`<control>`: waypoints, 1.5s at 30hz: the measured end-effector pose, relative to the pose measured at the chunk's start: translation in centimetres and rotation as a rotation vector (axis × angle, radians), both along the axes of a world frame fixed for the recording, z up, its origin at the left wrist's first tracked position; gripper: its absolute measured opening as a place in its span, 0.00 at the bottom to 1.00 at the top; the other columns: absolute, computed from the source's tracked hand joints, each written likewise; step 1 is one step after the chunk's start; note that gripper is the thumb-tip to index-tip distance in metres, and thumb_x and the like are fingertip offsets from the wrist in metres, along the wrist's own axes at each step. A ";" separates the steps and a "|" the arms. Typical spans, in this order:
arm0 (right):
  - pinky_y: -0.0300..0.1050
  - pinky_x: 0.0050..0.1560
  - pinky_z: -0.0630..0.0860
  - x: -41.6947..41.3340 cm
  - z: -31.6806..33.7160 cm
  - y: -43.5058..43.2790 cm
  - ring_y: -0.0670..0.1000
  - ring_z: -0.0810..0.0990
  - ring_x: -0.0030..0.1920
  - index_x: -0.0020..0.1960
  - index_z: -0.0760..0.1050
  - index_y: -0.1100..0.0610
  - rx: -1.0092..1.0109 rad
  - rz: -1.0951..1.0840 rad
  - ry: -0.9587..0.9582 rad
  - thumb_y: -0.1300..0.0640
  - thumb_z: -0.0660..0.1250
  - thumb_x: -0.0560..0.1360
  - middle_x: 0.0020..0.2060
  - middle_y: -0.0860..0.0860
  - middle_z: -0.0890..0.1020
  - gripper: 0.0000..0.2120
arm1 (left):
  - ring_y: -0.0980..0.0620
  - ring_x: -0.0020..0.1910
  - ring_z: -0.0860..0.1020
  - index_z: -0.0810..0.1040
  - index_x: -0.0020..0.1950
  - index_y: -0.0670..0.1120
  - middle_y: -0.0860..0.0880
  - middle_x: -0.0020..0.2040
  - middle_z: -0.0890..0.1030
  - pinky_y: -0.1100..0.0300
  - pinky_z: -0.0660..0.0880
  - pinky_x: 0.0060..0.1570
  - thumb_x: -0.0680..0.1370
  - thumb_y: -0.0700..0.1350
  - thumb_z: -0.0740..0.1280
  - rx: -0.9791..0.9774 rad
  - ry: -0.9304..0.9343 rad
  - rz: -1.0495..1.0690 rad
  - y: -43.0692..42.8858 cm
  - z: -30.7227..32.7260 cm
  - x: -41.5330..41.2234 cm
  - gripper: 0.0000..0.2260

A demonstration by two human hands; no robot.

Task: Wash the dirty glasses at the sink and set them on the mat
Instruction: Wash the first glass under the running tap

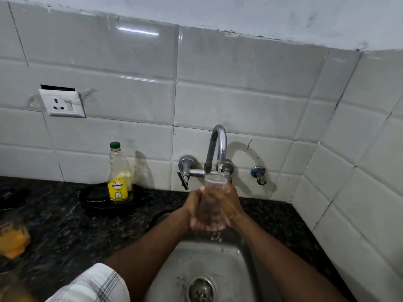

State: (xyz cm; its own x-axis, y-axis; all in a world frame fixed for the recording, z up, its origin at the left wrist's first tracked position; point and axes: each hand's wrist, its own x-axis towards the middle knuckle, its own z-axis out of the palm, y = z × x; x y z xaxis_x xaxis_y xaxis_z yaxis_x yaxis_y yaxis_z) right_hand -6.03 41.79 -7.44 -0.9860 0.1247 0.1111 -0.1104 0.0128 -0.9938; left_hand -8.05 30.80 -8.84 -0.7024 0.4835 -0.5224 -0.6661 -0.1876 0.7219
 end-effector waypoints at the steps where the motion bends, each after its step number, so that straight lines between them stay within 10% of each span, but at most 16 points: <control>1: 0.58 0.53 0.81 -0.1 -0.1 0.1 0.59 0.84 0.52 0.58 0.78 0.54 -0.046 -0.017 0.014 0.52 0.77 0.62 0.50 0.56 0.85 0.26 | 0.38 0.54 0.78 0.80 0.58 0.38 0.37 0.54 0.81 0.47 0.75 0.53 0.79 0.62 0.52 0.030 -0.007 0.057 0.2 -0.3 0.0 0.31; 5: 0.53 0.48 0.81 0.1 0.2 0.2 0.55 0.82 0.46 0.59 0.75 0.57 -0.152 -0.074 0.110 0.62 0.74 0.66 0.49 0.57 0.83 0.23 | 0.43 0.47 0.78 0.82 0.51 0.39 0.39 0.46 0.82 0.53 0.74 0.48 0.75 0.57 0.57 0.202 -0.085 0.213 1.2 -1.1 0.5 0.24; 9: 0.55 0.49 0.82 -0.3 1.0 -0.1 0.58 0.84 0.46 0.56 0.80 0.57 -0.327 -0.241 -0.035 0.68 0.75 0.66 0.45 0.55 0.85 0.20 | 0.44 0.44 0.83 0.81 0.51 0.41 0.40 0.48 0.85 0.52 0.81 0.39 0.76 0.53 0.62 -0.108 0.089 0.481 2.5 -0.9 0.0 0.17; 13: 0.45 0.36 0.81 -1.1 1.6 -0.3 0.52 0.85 0.38 0.61 0.79 0.60 -0.554 -0.355 -0.144 0.62 0.78 0.64 0.43 0.54 0.86 0.26 | 0.43 0.36 0.83 0.81 0.36 0.45 0.43 0.36 0.84 0.45 0.82 0.40 0.72 0.55 0.64 -0.475 0.558 0.775 2.3 -0.3 -0.8 0.15; 20: 0.45 0.35 0.78 -1.5 1.6 -1.7 0.53 0.83 0.40 0.49 0.77 0.58 -0.794 -0.401 -0.268 0.57 0.76 0.68 0.44 0.55 0.84 0.13 | 0.50 0.42 0.80 0.83 0.48 0.42 0.45 0.44 0.83 0.63 0.74 0.40 0.78 0.47 0.65 -0.853 1.399 0.695 -0.1 0.8 -0.9 0.10; 24: 0.48 0.42 0.81 -1.4 0.4 -2.1 0.53 0.82 0.46 0.54 0.74 0.55 -0.258 -0.630 0.002 0.55 0.79 0.68 0.52 0.55 0.82 0.19 | 0.55 0.34 0.75 0.81 0.54 0.38 0.45 0.41 0.81 0.66 0.71 0.30 0.79 0.51 0.63 -0.792 0.765 0.456 0.0 2.2 -2.2 0.16; 27: 0.48 0.50 0.81 -0.1 -1.1 -1.0 0.51 0.80 0.54 0.64 0.72 0.53 0.139 -0.426 0.097 0.50 0.79 0.67 0.59 0.50 0.79 0.29 | 0.43 0.45 0.81 0.78 0.58 0.39 0.41 0.50 0.82 0.49 0.81 0.46 0.71 0.55 0.62 -0.711 0.414 0.374 -1.1 2.3 -3.5 0.24; 34: 0.48 0.60 0.75 0.8 -0.6 3.0 0.54 0.77 0.58 0.67 0.70 0.55 1.329 -0.024 0.305 0.48 0.77 0.64 0.59 0.52 0.79 0.34 | 0.52 0.33 0.75 0.77 0.43 0.43 0.48 0.38 0.78 0.58 0.75 0.34 0.81 0.50 0.62 -1.044 0.935 0.159 0.2 3.6 -2.1 0.12; 40: 0.43 0.50 0.81 0.7 2.0 4.4 0.49 0.83 0.52 0.61 0.75 0.52 0.735 0.253 -0.100 0.60 0.80 0.61 0.50 0.47 0.83 0.30 | 0.50 0.42 0.78 0.79 0.56 0.42 0.45 0.47 0.82 0.61 0.72 0.42 0.78 0.57 0.61 -0.785 1.709 0.144 -1.2 2.4 -1.6 0.20; 45: 0.48 0.51 0.78 1.8 0.7 1.9 0.55 0.81 0.54 0.70 0.63 0.53 1.482 -0.080 0.075 0.48 0.75 0.67 0.57 0.53 0.79 0.37 | 0.43 0.50 0.81 0.80 0.53 0.44 0.44 0.48 0.83 0.57 0.75 0.42 0.81 0.55 0.54 -1.186 1.327 0.040 0.5 1.7 -2.3 0.20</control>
